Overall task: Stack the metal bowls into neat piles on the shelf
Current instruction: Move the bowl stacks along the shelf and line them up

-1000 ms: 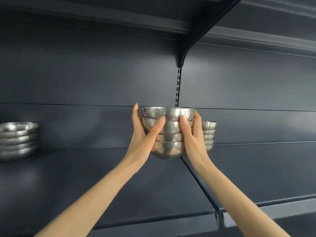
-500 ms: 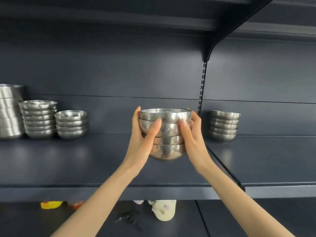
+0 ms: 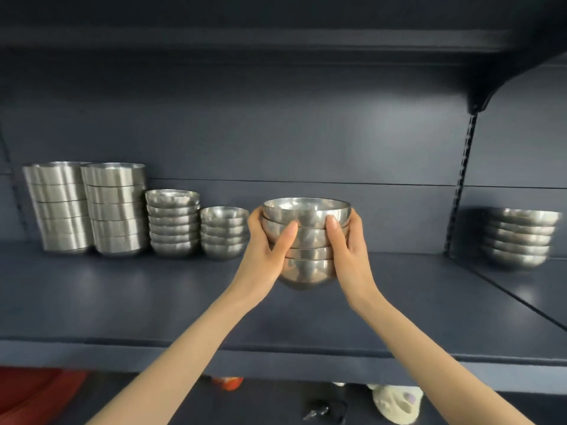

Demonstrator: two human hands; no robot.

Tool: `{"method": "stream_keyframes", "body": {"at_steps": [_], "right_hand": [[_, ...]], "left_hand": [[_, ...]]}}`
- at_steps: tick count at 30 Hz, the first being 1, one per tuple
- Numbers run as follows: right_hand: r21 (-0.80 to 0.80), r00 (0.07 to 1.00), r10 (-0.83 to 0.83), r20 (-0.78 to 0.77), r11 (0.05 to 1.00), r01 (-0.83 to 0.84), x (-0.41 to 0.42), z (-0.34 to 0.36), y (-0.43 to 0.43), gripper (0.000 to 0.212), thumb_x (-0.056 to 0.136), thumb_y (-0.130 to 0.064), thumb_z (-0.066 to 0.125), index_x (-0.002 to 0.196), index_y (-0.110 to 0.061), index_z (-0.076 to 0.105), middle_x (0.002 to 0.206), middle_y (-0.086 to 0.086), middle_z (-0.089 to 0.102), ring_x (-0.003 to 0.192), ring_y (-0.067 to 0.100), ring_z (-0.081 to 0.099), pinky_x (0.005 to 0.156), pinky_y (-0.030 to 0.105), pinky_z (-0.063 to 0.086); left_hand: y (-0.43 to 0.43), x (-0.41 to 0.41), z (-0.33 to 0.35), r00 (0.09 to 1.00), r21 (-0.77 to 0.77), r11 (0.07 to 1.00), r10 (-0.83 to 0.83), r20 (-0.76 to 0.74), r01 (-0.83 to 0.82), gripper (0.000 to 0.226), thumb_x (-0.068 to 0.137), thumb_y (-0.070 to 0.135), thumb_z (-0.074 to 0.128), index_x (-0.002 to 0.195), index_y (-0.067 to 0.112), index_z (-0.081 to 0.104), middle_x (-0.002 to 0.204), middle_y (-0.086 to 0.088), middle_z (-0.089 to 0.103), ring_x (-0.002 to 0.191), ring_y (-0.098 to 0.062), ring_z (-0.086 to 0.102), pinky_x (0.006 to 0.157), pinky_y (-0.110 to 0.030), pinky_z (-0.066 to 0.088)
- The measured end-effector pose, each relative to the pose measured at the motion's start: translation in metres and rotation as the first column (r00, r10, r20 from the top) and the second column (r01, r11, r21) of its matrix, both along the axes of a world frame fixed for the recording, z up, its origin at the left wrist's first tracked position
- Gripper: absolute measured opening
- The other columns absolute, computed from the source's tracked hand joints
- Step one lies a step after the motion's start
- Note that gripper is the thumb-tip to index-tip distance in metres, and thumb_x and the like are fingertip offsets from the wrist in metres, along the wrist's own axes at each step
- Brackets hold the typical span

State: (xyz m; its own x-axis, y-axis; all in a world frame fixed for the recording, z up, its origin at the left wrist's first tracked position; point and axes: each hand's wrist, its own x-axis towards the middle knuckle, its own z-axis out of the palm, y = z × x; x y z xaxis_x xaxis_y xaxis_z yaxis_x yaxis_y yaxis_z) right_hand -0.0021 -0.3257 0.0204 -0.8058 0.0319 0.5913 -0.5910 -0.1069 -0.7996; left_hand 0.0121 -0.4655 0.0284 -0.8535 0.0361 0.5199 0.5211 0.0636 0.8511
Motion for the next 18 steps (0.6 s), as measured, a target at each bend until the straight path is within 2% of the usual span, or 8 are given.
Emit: {"method": "stream_keyframes", "body": {"at_steps": [3,7,12,15,18], "right_hand": [[-0.012,1.000,-0.010,0.000,1.000,0.010,-0.015,-0.009,-0.025,0.048,0.084,-0.052,0.057,0.123,-0.027,0.047,0.107,-0.014,0.066,0.098,-0.001,0.065,0.078,0.015,0.050],[-0.006,1.000,-0.014,0.009,1.000,0.015,-0.038,-0.017,-0.052,0.050,0.078,-0.050,0.052,0.122,-0.028,0.046,0.097,-0.025,0.067,0.096,-0.004,0.064,0.078,0.013,0.050],[-0.009,1.000,-0.021,0.012,1.000,0.021,-0.067,-0.020,-0.066,0.040,0.087,-0.049,0.057,0.121,-0.030,0.046,0.099,-0.026,0.067,0.098,-0.004,0.063,0.078,0.012,0.049],[-0.001,0.999,-0.035,0.007,0.999,0.035,-0.084,-0.024,-0.062,0.047,0.082,-0.045,0.052,0.125,-0.027,0.045,0.098,-0.031,0.066,0.097,-0.006,0.063,0.078,0.010,0.048],[-0.002,0.999,-0.037,0.004,0.999,0.037,-0.100,-0.025,-0.054,0.053,0.081,-0.047,0.052,0.128,-0.025,0.044,0.098,-0.032,0.065,0.098,-0.007,0.062,0.078,0.010,0.048]], "left_hand": [[-0.026,-0.015,-0.006,1.000,-0.030,1.000,-0.002,0.006,0.002,0.067,0.070,0.063,0.052,0.127,0.036,0.029,0.124,0.011,0.057,0.109,0.002,0.060,0.093,-0.028,0.052],[-0.053,-0.040,-0.016,1.000,0.000,1.000,0.014,0.018,-0.014,0.053,0.073,0.072,0.058,0.114,0.049,0.035,0.129,0.010,0.056,0.115,-0.002,0.057,0.099,-0.035,0.050],[-0.066,-0.070,-0.023,0.999,0.033,0.999,0.027,0.019,-0.028,0.064,0.068,0.069,0.059,0.122,0.041,0.039,0.130,0.006,0.056,0.118,-0.008,0.056,0.100,-0.041,0.049],[-0.062,-0.085,-0.027,0.999,0.044,0.999,0.022,0.024,-0.023,0.067,0.068,0.068,0.058,0.125,0.036,0.040,0.127,0.005,0.057,0.115,-0.008,0.058,0.095,-0.040,0.052],[-0.054,-0.100,-0.029,0.998,0.039,0.998,0.053,0.030,-0.054,0.073,0.066,0.074,0.058,0.127,0.042,0.037,0.132,0.007,0.054,0.120,-0.007,0.054,0.100,-0.042,0.049]]}}
